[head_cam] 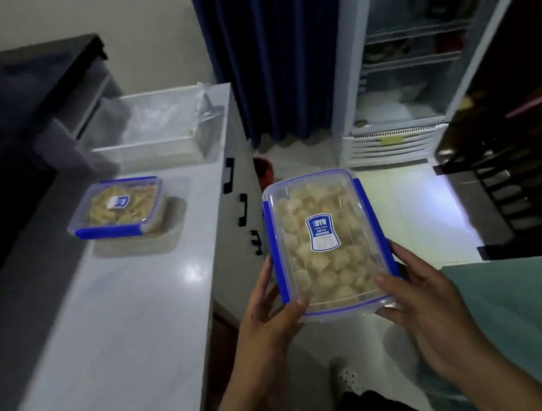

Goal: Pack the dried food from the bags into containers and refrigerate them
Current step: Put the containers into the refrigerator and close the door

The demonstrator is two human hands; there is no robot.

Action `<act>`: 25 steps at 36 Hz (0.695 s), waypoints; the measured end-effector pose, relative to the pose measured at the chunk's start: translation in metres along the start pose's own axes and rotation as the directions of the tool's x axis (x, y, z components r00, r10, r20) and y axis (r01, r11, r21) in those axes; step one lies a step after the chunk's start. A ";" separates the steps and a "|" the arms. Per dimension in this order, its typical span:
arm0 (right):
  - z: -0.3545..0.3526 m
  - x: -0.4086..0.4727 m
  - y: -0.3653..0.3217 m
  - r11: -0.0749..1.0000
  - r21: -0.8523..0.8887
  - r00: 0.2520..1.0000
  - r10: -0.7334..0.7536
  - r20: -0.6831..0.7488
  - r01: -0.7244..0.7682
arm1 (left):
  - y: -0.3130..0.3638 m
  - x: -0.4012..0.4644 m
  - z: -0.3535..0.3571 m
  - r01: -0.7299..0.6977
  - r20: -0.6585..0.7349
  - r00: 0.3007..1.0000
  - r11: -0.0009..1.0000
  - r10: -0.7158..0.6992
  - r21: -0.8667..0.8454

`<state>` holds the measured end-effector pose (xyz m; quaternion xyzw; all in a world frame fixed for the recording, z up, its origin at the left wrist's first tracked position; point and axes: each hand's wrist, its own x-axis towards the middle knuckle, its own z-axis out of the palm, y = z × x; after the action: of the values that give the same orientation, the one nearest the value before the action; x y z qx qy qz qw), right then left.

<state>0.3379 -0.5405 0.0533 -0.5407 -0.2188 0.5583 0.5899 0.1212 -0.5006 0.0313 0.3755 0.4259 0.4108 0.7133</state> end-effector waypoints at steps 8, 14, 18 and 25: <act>-0.046 0.087 -0.029 0.999 0.051 0.999 -0.006 -0.038 0.007 | 0.013 0.104 0.053 0.025 0.079 0.996 0.997 -0.031 0.071; -0.054 0.150 -0.050 0.999 0.053 0.998 0.015 -0.064 -0.012 | 0.026 0.171 0.074 0.034 0.076 0.996 0.995 -0.041 0.094; -0.053 0.200 -0.064 0.997 0.068 0.993 0.029 -0.113 -0.021 | 0.037 0.229 0.084 0.063 0.103 0.992 0.995 -0.072 0.082; -0.040 0.297 -0.098 0.995 0.096 0.977 0.002 -0.212 0.019 | 0.067 0.348 0.099 0.092 0.157 0.981 0.988 -0.111 0.125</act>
<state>0.4976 -0.2704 0.0248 -0.5666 -0.1296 0.5051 0.6380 0.2979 -0.1784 0.0219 0.4268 0.4078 0.3159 0.7428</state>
